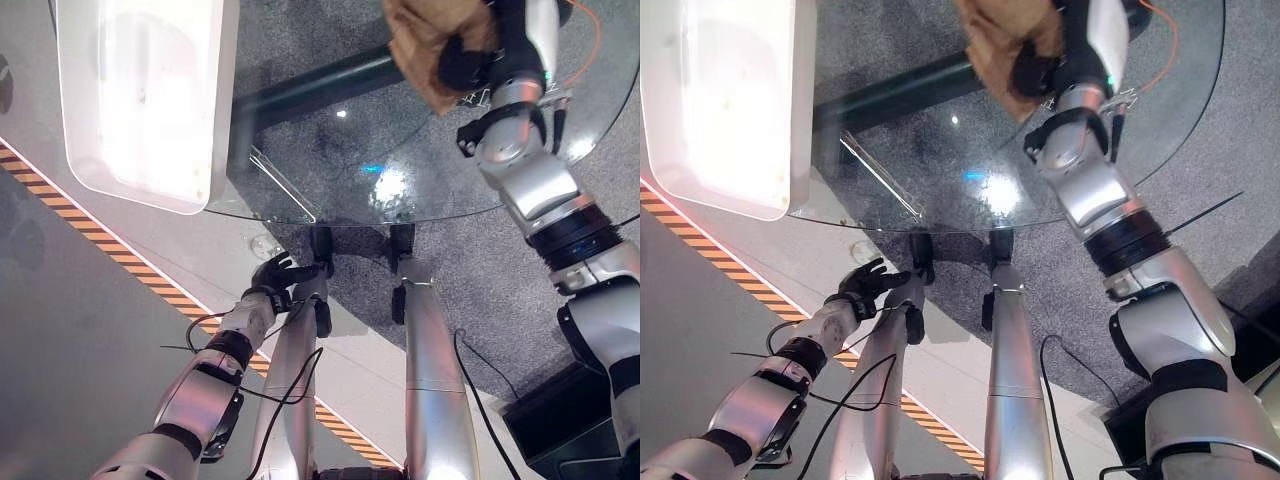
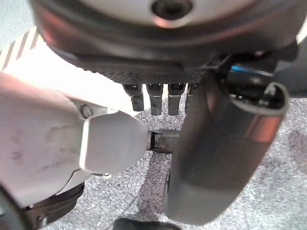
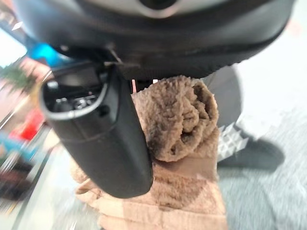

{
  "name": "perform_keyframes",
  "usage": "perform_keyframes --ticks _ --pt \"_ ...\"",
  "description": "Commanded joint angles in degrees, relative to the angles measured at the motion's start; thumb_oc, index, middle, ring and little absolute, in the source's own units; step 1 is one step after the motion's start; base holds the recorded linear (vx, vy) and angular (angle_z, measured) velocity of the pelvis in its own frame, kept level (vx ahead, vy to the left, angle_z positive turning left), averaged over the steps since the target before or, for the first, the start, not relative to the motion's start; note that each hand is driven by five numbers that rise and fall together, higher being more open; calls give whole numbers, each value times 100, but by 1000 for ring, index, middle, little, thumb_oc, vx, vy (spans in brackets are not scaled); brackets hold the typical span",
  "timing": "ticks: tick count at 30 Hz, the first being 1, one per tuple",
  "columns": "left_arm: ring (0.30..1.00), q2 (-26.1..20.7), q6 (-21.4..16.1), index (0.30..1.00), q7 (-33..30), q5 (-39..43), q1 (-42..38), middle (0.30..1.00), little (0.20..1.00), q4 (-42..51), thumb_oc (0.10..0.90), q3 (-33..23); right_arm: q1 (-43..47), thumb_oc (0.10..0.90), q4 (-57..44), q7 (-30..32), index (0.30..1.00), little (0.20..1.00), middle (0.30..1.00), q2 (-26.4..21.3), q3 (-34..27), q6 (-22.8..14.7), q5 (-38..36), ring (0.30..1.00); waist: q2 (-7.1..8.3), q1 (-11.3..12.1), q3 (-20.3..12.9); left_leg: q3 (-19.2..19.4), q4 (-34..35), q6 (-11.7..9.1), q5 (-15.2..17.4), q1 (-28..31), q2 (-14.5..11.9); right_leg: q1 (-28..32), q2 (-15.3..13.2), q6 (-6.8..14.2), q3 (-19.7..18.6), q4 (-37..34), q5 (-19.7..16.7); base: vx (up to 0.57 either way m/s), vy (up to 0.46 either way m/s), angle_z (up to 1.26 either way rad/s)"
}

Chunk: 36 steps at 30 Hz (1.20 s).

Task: Wipe the table with a cloth and put it in the basket.

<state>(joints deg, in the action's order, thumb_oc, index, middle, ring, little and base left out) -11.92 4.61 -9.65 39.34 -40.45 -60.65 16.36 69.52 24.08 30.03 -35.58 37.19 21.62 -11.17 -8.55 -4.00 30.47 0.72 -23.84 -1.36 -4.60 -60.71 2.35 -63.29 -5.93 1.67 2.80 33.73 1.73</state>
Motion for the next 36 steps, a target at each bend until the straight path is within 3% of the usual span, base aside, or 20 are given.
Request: perform_keyframes --ticks 1,15,24,36 --pt "900 -166 -182 900 54 -184 557 900 900 -183 800 92 -424 100 -251 -749 300 200 300 757 819 51 -150 300 -140 113 -67 -200 -318 39 455 -216 346 -132 17 593 -886 -780 -268 -15 -56 14" --pt "900 -277 -420 900 17 -411 788 900 900 -153 800 232 -913 100 -320 -1027 300 200 300 773 1287 -52 -380 300 32 158 -67 -292 -384 14 475 -241 360 -121 43 589 -837 -727 -292 -12 -54 4" --pt "900 -372 -332 900 -59 -448 866 900 900 -17 800 291 -936 100 -615 -2104 300 200 300 540 1549 -335 -437 300 99 190 -67 -335 -406 0 472 -247 349 -112 20 599 -780 -671 -282 -8 -54 2" --pt "900 -459 -336 900 -120 -521 924 900 900 80 800 394 -945 100 -989 -2438 300 200 300 358 1724 -485 -528 300 164 214 -67 -377 -433 -22 458 -303 313 -171 -27 611 -716 -581 -281 -3 -34 8"
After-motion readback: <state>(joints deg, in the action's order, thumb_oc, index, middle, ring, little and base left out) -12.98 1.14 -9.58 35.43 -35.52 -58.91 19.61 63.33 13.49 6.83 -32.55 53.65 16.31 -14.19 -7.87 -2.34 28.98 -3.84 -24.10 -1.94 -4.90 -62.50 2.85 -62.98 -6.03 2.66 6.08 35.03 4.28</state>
